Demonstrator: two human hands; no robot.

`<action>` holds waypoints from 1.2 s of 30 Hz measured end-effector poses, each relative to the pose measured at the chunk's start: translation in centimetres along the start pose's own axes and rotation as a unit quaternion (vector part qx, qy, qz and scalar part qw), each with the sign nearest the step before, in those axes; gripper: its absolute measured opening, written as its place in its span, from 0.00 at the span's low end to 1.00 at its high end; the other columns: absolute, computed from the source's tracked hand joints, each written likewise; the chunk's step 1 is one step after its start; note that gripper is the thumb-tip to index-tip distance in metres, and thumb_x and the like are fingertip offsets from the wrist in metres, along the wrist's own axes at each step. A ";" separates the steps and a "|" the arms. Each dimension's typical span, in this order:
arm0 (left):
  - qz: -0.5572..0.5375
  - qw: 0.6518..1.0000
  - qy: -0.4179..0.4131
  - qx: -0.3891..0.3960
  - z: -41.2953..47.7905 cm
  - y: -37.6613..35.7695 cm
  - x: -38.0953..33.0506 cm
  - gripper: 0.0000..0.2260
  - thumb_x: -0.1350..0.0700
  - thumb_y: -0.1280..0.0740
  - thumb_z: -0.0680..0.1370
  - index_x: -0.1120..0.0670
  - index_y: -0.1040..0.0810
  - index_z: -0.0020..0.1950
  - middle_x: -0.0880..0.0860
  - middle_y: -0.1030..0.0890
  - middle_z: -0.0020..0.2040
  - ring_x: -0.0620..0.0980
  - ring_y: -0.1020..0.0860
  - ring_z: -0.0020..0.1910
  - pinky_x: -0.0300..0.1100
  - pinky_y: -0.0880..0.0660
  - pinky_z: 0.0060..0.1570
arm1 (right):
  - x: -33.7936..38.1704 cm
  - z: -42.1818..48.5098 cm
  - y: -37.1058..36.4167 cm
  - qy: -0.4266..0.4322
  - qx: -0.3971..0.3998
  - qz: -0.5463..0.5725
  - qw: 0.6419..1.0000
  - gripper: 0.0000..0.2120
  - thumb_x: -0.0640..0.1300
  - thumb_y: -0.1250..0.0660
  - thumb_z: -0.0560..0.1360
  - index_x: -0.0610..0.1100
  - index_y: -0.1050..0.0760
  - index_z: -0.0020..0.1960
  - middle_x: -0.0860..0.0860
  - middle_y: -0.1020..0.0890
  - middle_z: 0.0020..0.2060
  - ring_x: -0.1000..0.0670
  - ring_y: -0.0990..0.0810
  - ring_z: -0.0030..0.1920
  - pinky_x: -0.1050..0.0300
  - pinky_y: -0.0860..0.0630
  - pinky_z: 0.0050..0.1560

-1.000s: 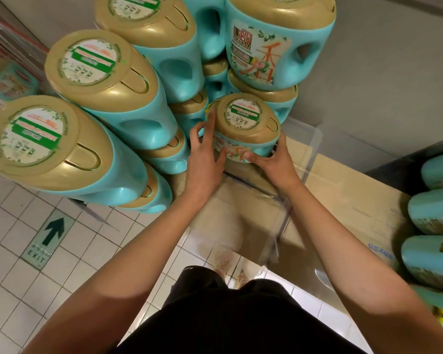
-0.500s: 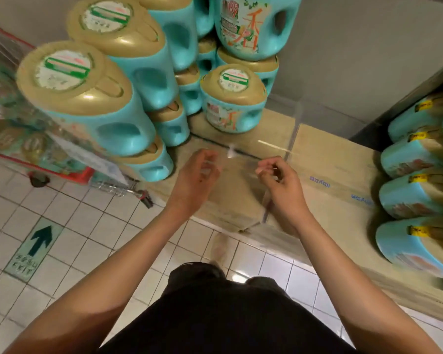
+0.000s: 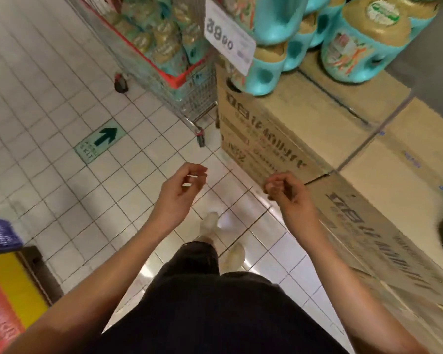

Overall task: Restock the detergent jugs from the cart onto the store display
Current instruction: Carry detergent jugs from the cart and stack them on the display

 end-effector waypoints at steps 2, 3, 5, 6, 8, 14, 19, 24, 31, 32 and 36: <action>-0.014 0.999 0.020 -0.040 -2.3 3.4 2.3 0.07 0.52 0.35 0.84 0.42 0.20 0.58 0.46 0.16 0.54 0.50 0.16 0.54 0.51 0.18 0.54 | -0.4 -0.9 -3.2 -0.013 0.030 -0.007 0.999 0.06 0.44 0.30 0.77 0.55 0.17 0.50 0.48 0.14 0.47 0.40 0.16 0.51 0.47 0.18 0.54; -0.021 0.998 0.032 -0.058 -3.4 5.1 3.4 0.07 0.52 0.35 0.84 0.42 0.21 0.58 0.46 0.16 0.54 0.50 0.16 0.54 0.51 0.17 0.54 | -0.5 -1.2 -4.8 -0.020 0.047 -0.010 0.999 0.07 0.44 0.31 0.77 0.55 0.17 0.50 0.49 0.14 0.46 0.40 0.16 0.51 0.47 0.18 0.53; -0.032 0.994 0.055 -0.092 -5.2 8.3 5.6 0.06 0.48 0.36 0.83 0.41 0.21 0.58 0.46 0.15 0.54 0.50 0.16 0.54 0.47 0.18 0.54 | -0.8 -1.1 -8.2 -0.034 0.077 -0.021 0.996 0.10 0.41 0.32 0.79 0.56 0.17 0.49 0.48 0.13 0.45 0.40 0.16 0.50 0.47 0.18 0.52; -0.036 0.991 0.068 -0.111 -5.9 10.0 6.6 0.07 0.47 0.36 0.83 0.41 0.21 0.58 0.46 0.15 0.54 0.49 0.16 0.54 0.45 0.18 0.54 | -0.7 -0.8 -10.1 -0.042 0.095 -0.029 0.994 0.10 0.40 0.32 0.79 0.55 0.17 0.49 0.48 0.13 0.45 0.39 0.16 0.50 0.45 0.19 0.53; -0.045 0.984 0.094 -0.146 -7.2 13.5 9.0 0.08 0.52 0.37 0.84 0.43 0.20 0.59 0.45 0.15 0.54 0.48 0.16 0.55 0.43 0.18 0.55 | -0.4 0.6 -14.4 -0.053 0.141 -0.055 0.987 0.05 0.43 0.32 0.78 0.52 0.18 0.49 0.47 0.14 0.45 0.41 0.16 0.49 0.45 0.20 0.55; -0.086 0.960 0.148 -0.222 -7.7 23.7 13.6 0.10 0.45 0.37 0.80 0.43 0.20 0.57 0.47 0.15 0.53 0.51 0.15 0.54 0.44 0.18 0.53 | 1.9 7.0 -28.1 -0.040 0.247 -0.121 0.961 0.06 0.33 0.32 0.81 0.42 0.18 0.51 0.47 0.14 0.45 0.50 0.15 0.48 0.60 0.20 0.52; -0.085 0.966 0.141 -0.200 -2.2 31.4 13.4 0.11 0.41 0.36 0.80 0.42 0.20 0.58 0.45 0.15 0.55 0.49 0.16 0.54 0.51 0.17 0.56 | 5.1 11.3 -35.4 -0.043 0.243 -0.123 0.961 0.06 0.34 0.31 0.80 0.42 0.19 0.51 0.42 0.14 0.44 0.44 0.16 0.50 0.62 0.20 0.53; -0.068 0.977 0.101 -0.176 7.2 37.7 11.1 0.12 0.42 0.36 0.81 0.45 0.21 0.60 0.46 0.15 0.55 0.50 0.16 0.54 0.56 0.18 0.56 | 8.5 18.0 -39.3 -0.039 0.224 -0.130 0.965 0.04 0.35 0.30 0.80 0.41 0.19 0.53 0.43 0.14 0.46 0.39 0.16 0.51 0.51 0.20 0.57; -0.064 0.979 0.085 -0.174 21.7 44.1 9.8 0.10 0.43 0.37 0.80 0.42 0.21 0.59 0.44 0.16 0.56 0.49 0.16 0.55 0.51 0.17 0.56 | 11.9 31.7 -44.4 -0.044 0.201 -0.099 0.974 0.03 0.34 0.31 0.81 0.39 0.19 0.53 0.39 0.15 0.46 0.41 0.16 0.50 0.49 0.20 0.58; -0.060 0.980 0.090 -0.169 23.7 44.9 9.9 0.09 0.44 0.36 0.81 0.42 0.21 0.59 0.44 0.16 0.56 0.49 0.16 0.55 0.52 0.18 0.57 | 12.4 34.1 -45.4 -0.044 0.199 -0.093 0.975 0.03 0.34 0.31 0.81 0.39 0.19 0.53 0.41 0.15 0.46 0.45 0.16 0.49 0.53 0.20 0.56; -0.039 0.978 0.124 -0.162 31.5 49.0 10.1 0.05 0.52 0.34 0.83 0.45 0.21 0.58 0.41 0.17 0.55 0.47 0.16 0.55 0.55 0.18 0.58 | 15.5 44.5 -50.1 -0.052 0.201 -0.075 0.975 0.03 0.33 0.32 0.81 0.36 0.20 0.54 0.40 0.15 0.46 0.44 0.18 0.46 0.45 0.21 0.54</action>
Point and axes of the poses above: each hand's wrist, its own z-axis towards the middle knuckle, its own y-axis out of the back of the hand, x = y × z, the point moved 4 cm from there along z, towards the middle knuckle
